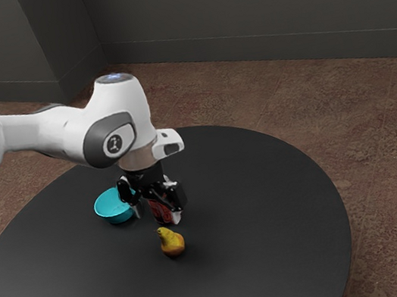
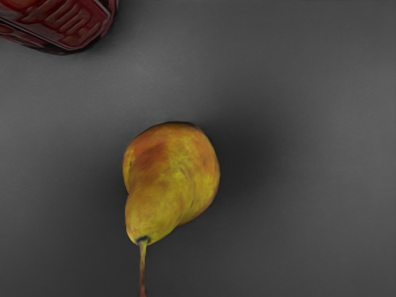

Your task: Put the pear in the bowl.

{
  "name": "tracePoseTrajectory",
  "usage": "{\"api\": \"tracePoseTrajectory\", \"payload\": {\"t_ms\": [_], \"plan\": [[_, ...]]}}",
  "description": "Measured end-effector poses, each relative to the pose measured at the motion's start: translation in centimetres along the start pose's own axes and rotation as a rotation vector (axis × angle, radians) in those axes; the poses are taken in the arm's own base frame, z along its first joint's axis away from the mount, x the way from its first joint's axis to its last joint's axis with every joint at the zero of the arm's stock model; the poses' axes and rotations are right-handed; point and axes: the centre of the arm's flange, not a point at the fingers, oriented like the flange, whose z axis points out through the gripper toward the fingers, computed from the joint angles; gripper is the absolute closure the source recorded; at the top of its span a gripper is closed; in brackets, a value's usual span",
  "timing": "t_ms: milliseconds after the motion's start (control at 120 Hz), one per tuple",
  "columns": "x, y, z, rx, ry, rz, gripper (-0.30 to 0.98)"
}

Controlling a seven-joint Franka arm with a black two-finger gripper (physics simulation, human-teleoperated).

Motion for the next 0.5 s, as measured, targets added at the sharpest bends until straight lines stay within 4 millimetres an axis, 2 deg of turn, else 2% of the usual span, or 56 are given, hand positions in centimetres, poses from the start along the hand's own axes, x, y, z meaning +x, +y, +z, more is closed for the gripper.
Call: {"api": "tracePoseTrajectory", "payload": {"t_ms": [150,292,500], "plan": [[1.2,-1.7,1.8,-0.005,0.007,-0.075,0.00],[1.8,-1.7,4.1,-0.002,-0.005,-0.108,0.00],[2.5,-2.5,6.3,-0.012,-0.021,-0.162,0.00]]}}
